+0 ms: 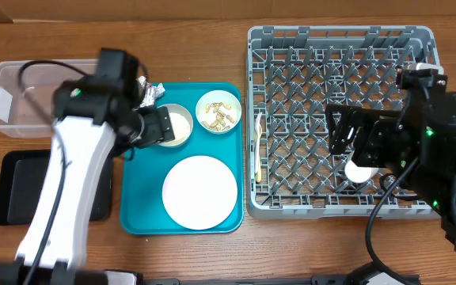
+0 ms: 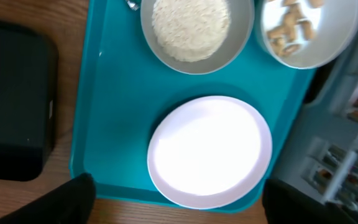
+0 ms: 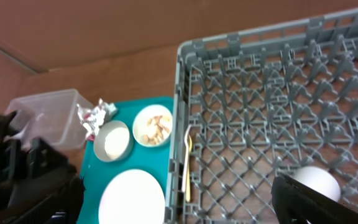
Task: Sort waste into correct bins and load items into the dishwasher rack
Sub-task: 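Lower the left gripper onto the rim of the white rice bowl and grasp, then lift the rice bowl with the left gripper and carry it over the black tray, then tip the rice bowl with the left gripper to pour rice onto the black tray, then carry the empty bowl with the left gripper over the dish rack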
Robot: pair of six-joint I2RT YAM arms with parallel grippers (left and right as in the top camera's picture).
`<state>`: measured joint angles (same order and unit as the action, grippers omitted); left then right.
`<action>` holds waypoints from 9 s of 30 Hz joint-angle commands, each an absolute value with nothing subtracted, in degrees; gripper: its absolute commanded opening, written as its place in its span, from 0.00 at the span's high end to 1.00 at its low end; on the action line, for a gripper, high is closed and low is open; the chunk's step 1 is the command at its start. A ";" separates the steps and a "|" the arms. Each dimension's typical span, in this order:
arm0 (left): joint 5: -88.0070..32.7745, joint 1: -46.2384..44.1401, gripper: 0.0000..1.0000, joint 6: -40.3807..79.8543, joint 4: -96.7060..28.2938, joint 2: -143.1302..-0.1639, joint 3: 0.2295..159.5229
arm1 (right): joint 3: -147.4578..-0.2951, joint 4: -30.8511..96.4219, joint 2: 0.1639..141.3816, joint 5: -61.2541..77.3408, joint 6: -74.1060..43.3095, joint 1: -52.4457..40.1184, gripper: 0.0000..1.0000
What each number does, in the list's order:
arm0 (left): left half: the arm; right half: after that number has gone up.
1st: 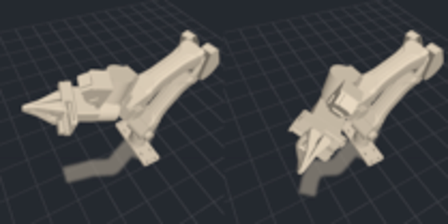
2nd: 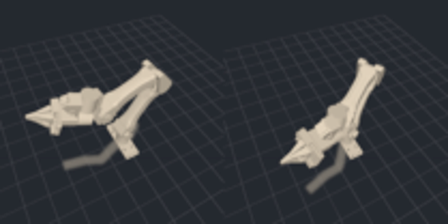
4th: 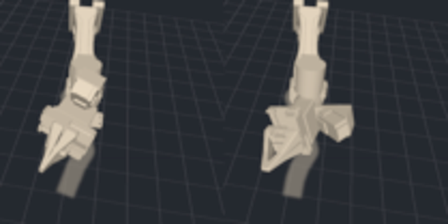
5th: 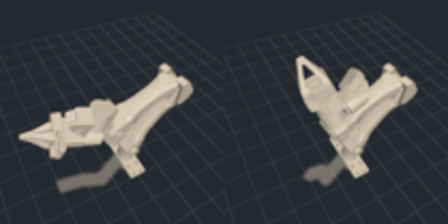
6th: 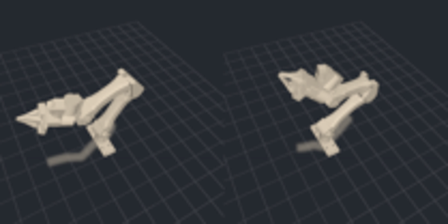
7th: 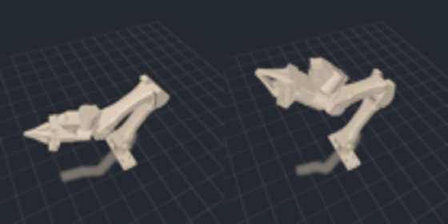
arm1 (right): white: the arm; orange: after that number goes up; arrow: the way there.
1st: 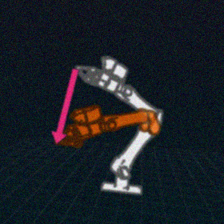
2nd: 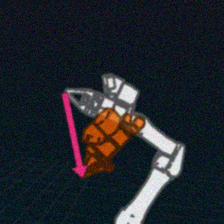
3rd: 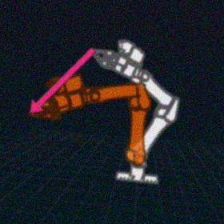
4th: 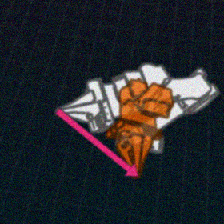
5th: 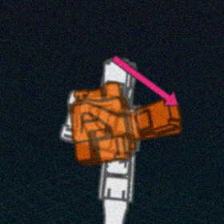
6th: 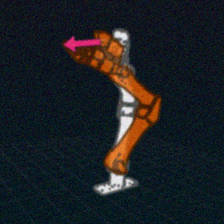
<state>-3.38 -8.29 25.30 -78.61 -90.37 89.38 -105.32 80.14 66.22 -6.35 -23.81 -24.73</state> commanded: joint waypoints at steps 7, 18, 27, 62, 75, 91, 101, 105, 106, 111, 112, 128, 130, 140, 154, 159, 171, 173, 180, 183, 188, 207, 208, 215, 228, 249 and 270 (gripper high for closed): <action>-0.58 -8.71 0.17 33.50 -74.41 -102.17 89.73 | -105.45 80.55 68.31 -6.52 -24.03 -24.34 0.00; 0.30 -8.40 0.29 44.51 -68.31 -110.54 88.88 | -105.45 83.33 70.06 -6.37 -24.03 -24.34 0.00; 1.67 -8.43 0.37 51.92 -67.20 -115.98 88.88 | -105.45 83.66 70.06 -6.37 -24.03 -24.34 0.00; -1.61 -15.16 0.26 -3.07 -59.16 -114.83 89.06 | -105.45 84.99 70.06 -6.57 -23.64 -24.34 0.00; -4.34 -15.51 0.58 -6.42 -57.49 -120.07 89.03 | -105.45 85.01 70.06 -6.57 -23.64 -24.34 0.00; -1.89 -15.53 0.96 -0.05 -61.84 -120.51 89.62 | -105.45 85.65 70.06 -6.59 -23.62 -24.34 0.00; -1.76 -16.64 0.96 9.26 -68.53 -110.37 90.72 | -105.45 85.71 70.06 -6.61 -23.62 -24.34 0.00; -3.07 -16.64 0.96 12.27 -71.59 -104.05 90.72 | -105.45 86.11 70.06 -6.83 -23.62 -24.34 0.00; -3.03 -16.64 0.96 12.84 -72.14 -102.24 90.72 | -105.45 86.24 70.06 -6.85 -23.62 -24.34 0.00; -2.33 -16.14 0.96 19.59 -75.72 -95.07 90.70 | -105.45 86.70 70.06 -6.83 -23.64 -24.34 0.00; -2.35 -15.84 0.96 20.75 -76.31 -93.89 90.70 | -105.45 86.70 70.06 -6.83 -23.64 -24.34 0.00; -0.49 7.94 0.96 25.74 -81.58 -80.38 83.07 | -105.45 86.76 70.06 -6.81 -23.64 -24.34 0.00; -3.70 12.75 0.96 22.28 -79.66 -79.37 79.88 | -105.45 86.78 70.06 -6.81 -23.64 -24.34 0.00; -34.81 32.56 0.96 -1.54 -60.80 -78.74 63.72 | -105.45 87.15 70.06 -6.81 -23.64 -24.34 0.00; -56.10 40.14 0.96 -13.37 -39.62 -78.72 45.28 | -105.45 87.88 70.06 -6.79 -23.66 -24.34 0.00; -65.98 48.49 0.96 -18.37 -39.42 -78.72 41.32 | -105.45 87.88 70.06 -6.81 -23.64 -24.34 0.00; -77.97 52.34 0.96 -21.80 -39.59 -78.72 41.25 | -105.45 87.15 70.04 -6.79 -23.64 -24.34 0.00; -76.55 53.10 0.96 -22.33 -39.90 -78.72 41.23 | -105.45 87.33 70.06 -6.81 -23.64 -24.34 0.00; -76.55 54.92 0.96 -24.43 -42.59 -78.72 41.23 | -105.45 87.31 70.06 -6.81 -23.64 -24.34 0.00; -76.55 55.09 0.96 -24.86 -43.48 -78.72 41.19 | -105.45 87.31 70.06 -6.79 -23.64 -24.34 0.00; -71.83 55.57 0.96 -23.20 -40.23 -79.05 41.17 | -105.45 87.15 70.06 -6.79 -23.64 -24.34 0.00; -75.59 56.80 0.96 -17.43 -39.40 -79.18 40.56 | -105.45 86.94 70.04 -6.76 -23.68 -24.34 0.00; -75.50 56.66 0.96 -25.12 -40.01 -79.20 40.53 | -105.45 86.91 70.06 -6.76 -23.75 -24.34 0.00; -78.32 56.99 0.96 -18.92 -39.03 -79.29 40.56 | -105.45 86.80 70.04 -6.74 -24.05 -24.34 0.00; -80.73 57.63 0.96 -26.89 -37.39 -79.66 40.56 | -105.45 86.87 70.06 -6.74 -24.08 -24.34 0.00; -73.32 58.43 0.96 -29.85 -46.24 -79.79 40.56 | -105.45 87.46 70.04 -6.33 -24.05 -24.34 0.00; -71.26 18.33 0.96 -18.15 -43.70 -78.83 61.17 | -105.51 84.14 69.71 -7.99 -26.09 -24.34 0.00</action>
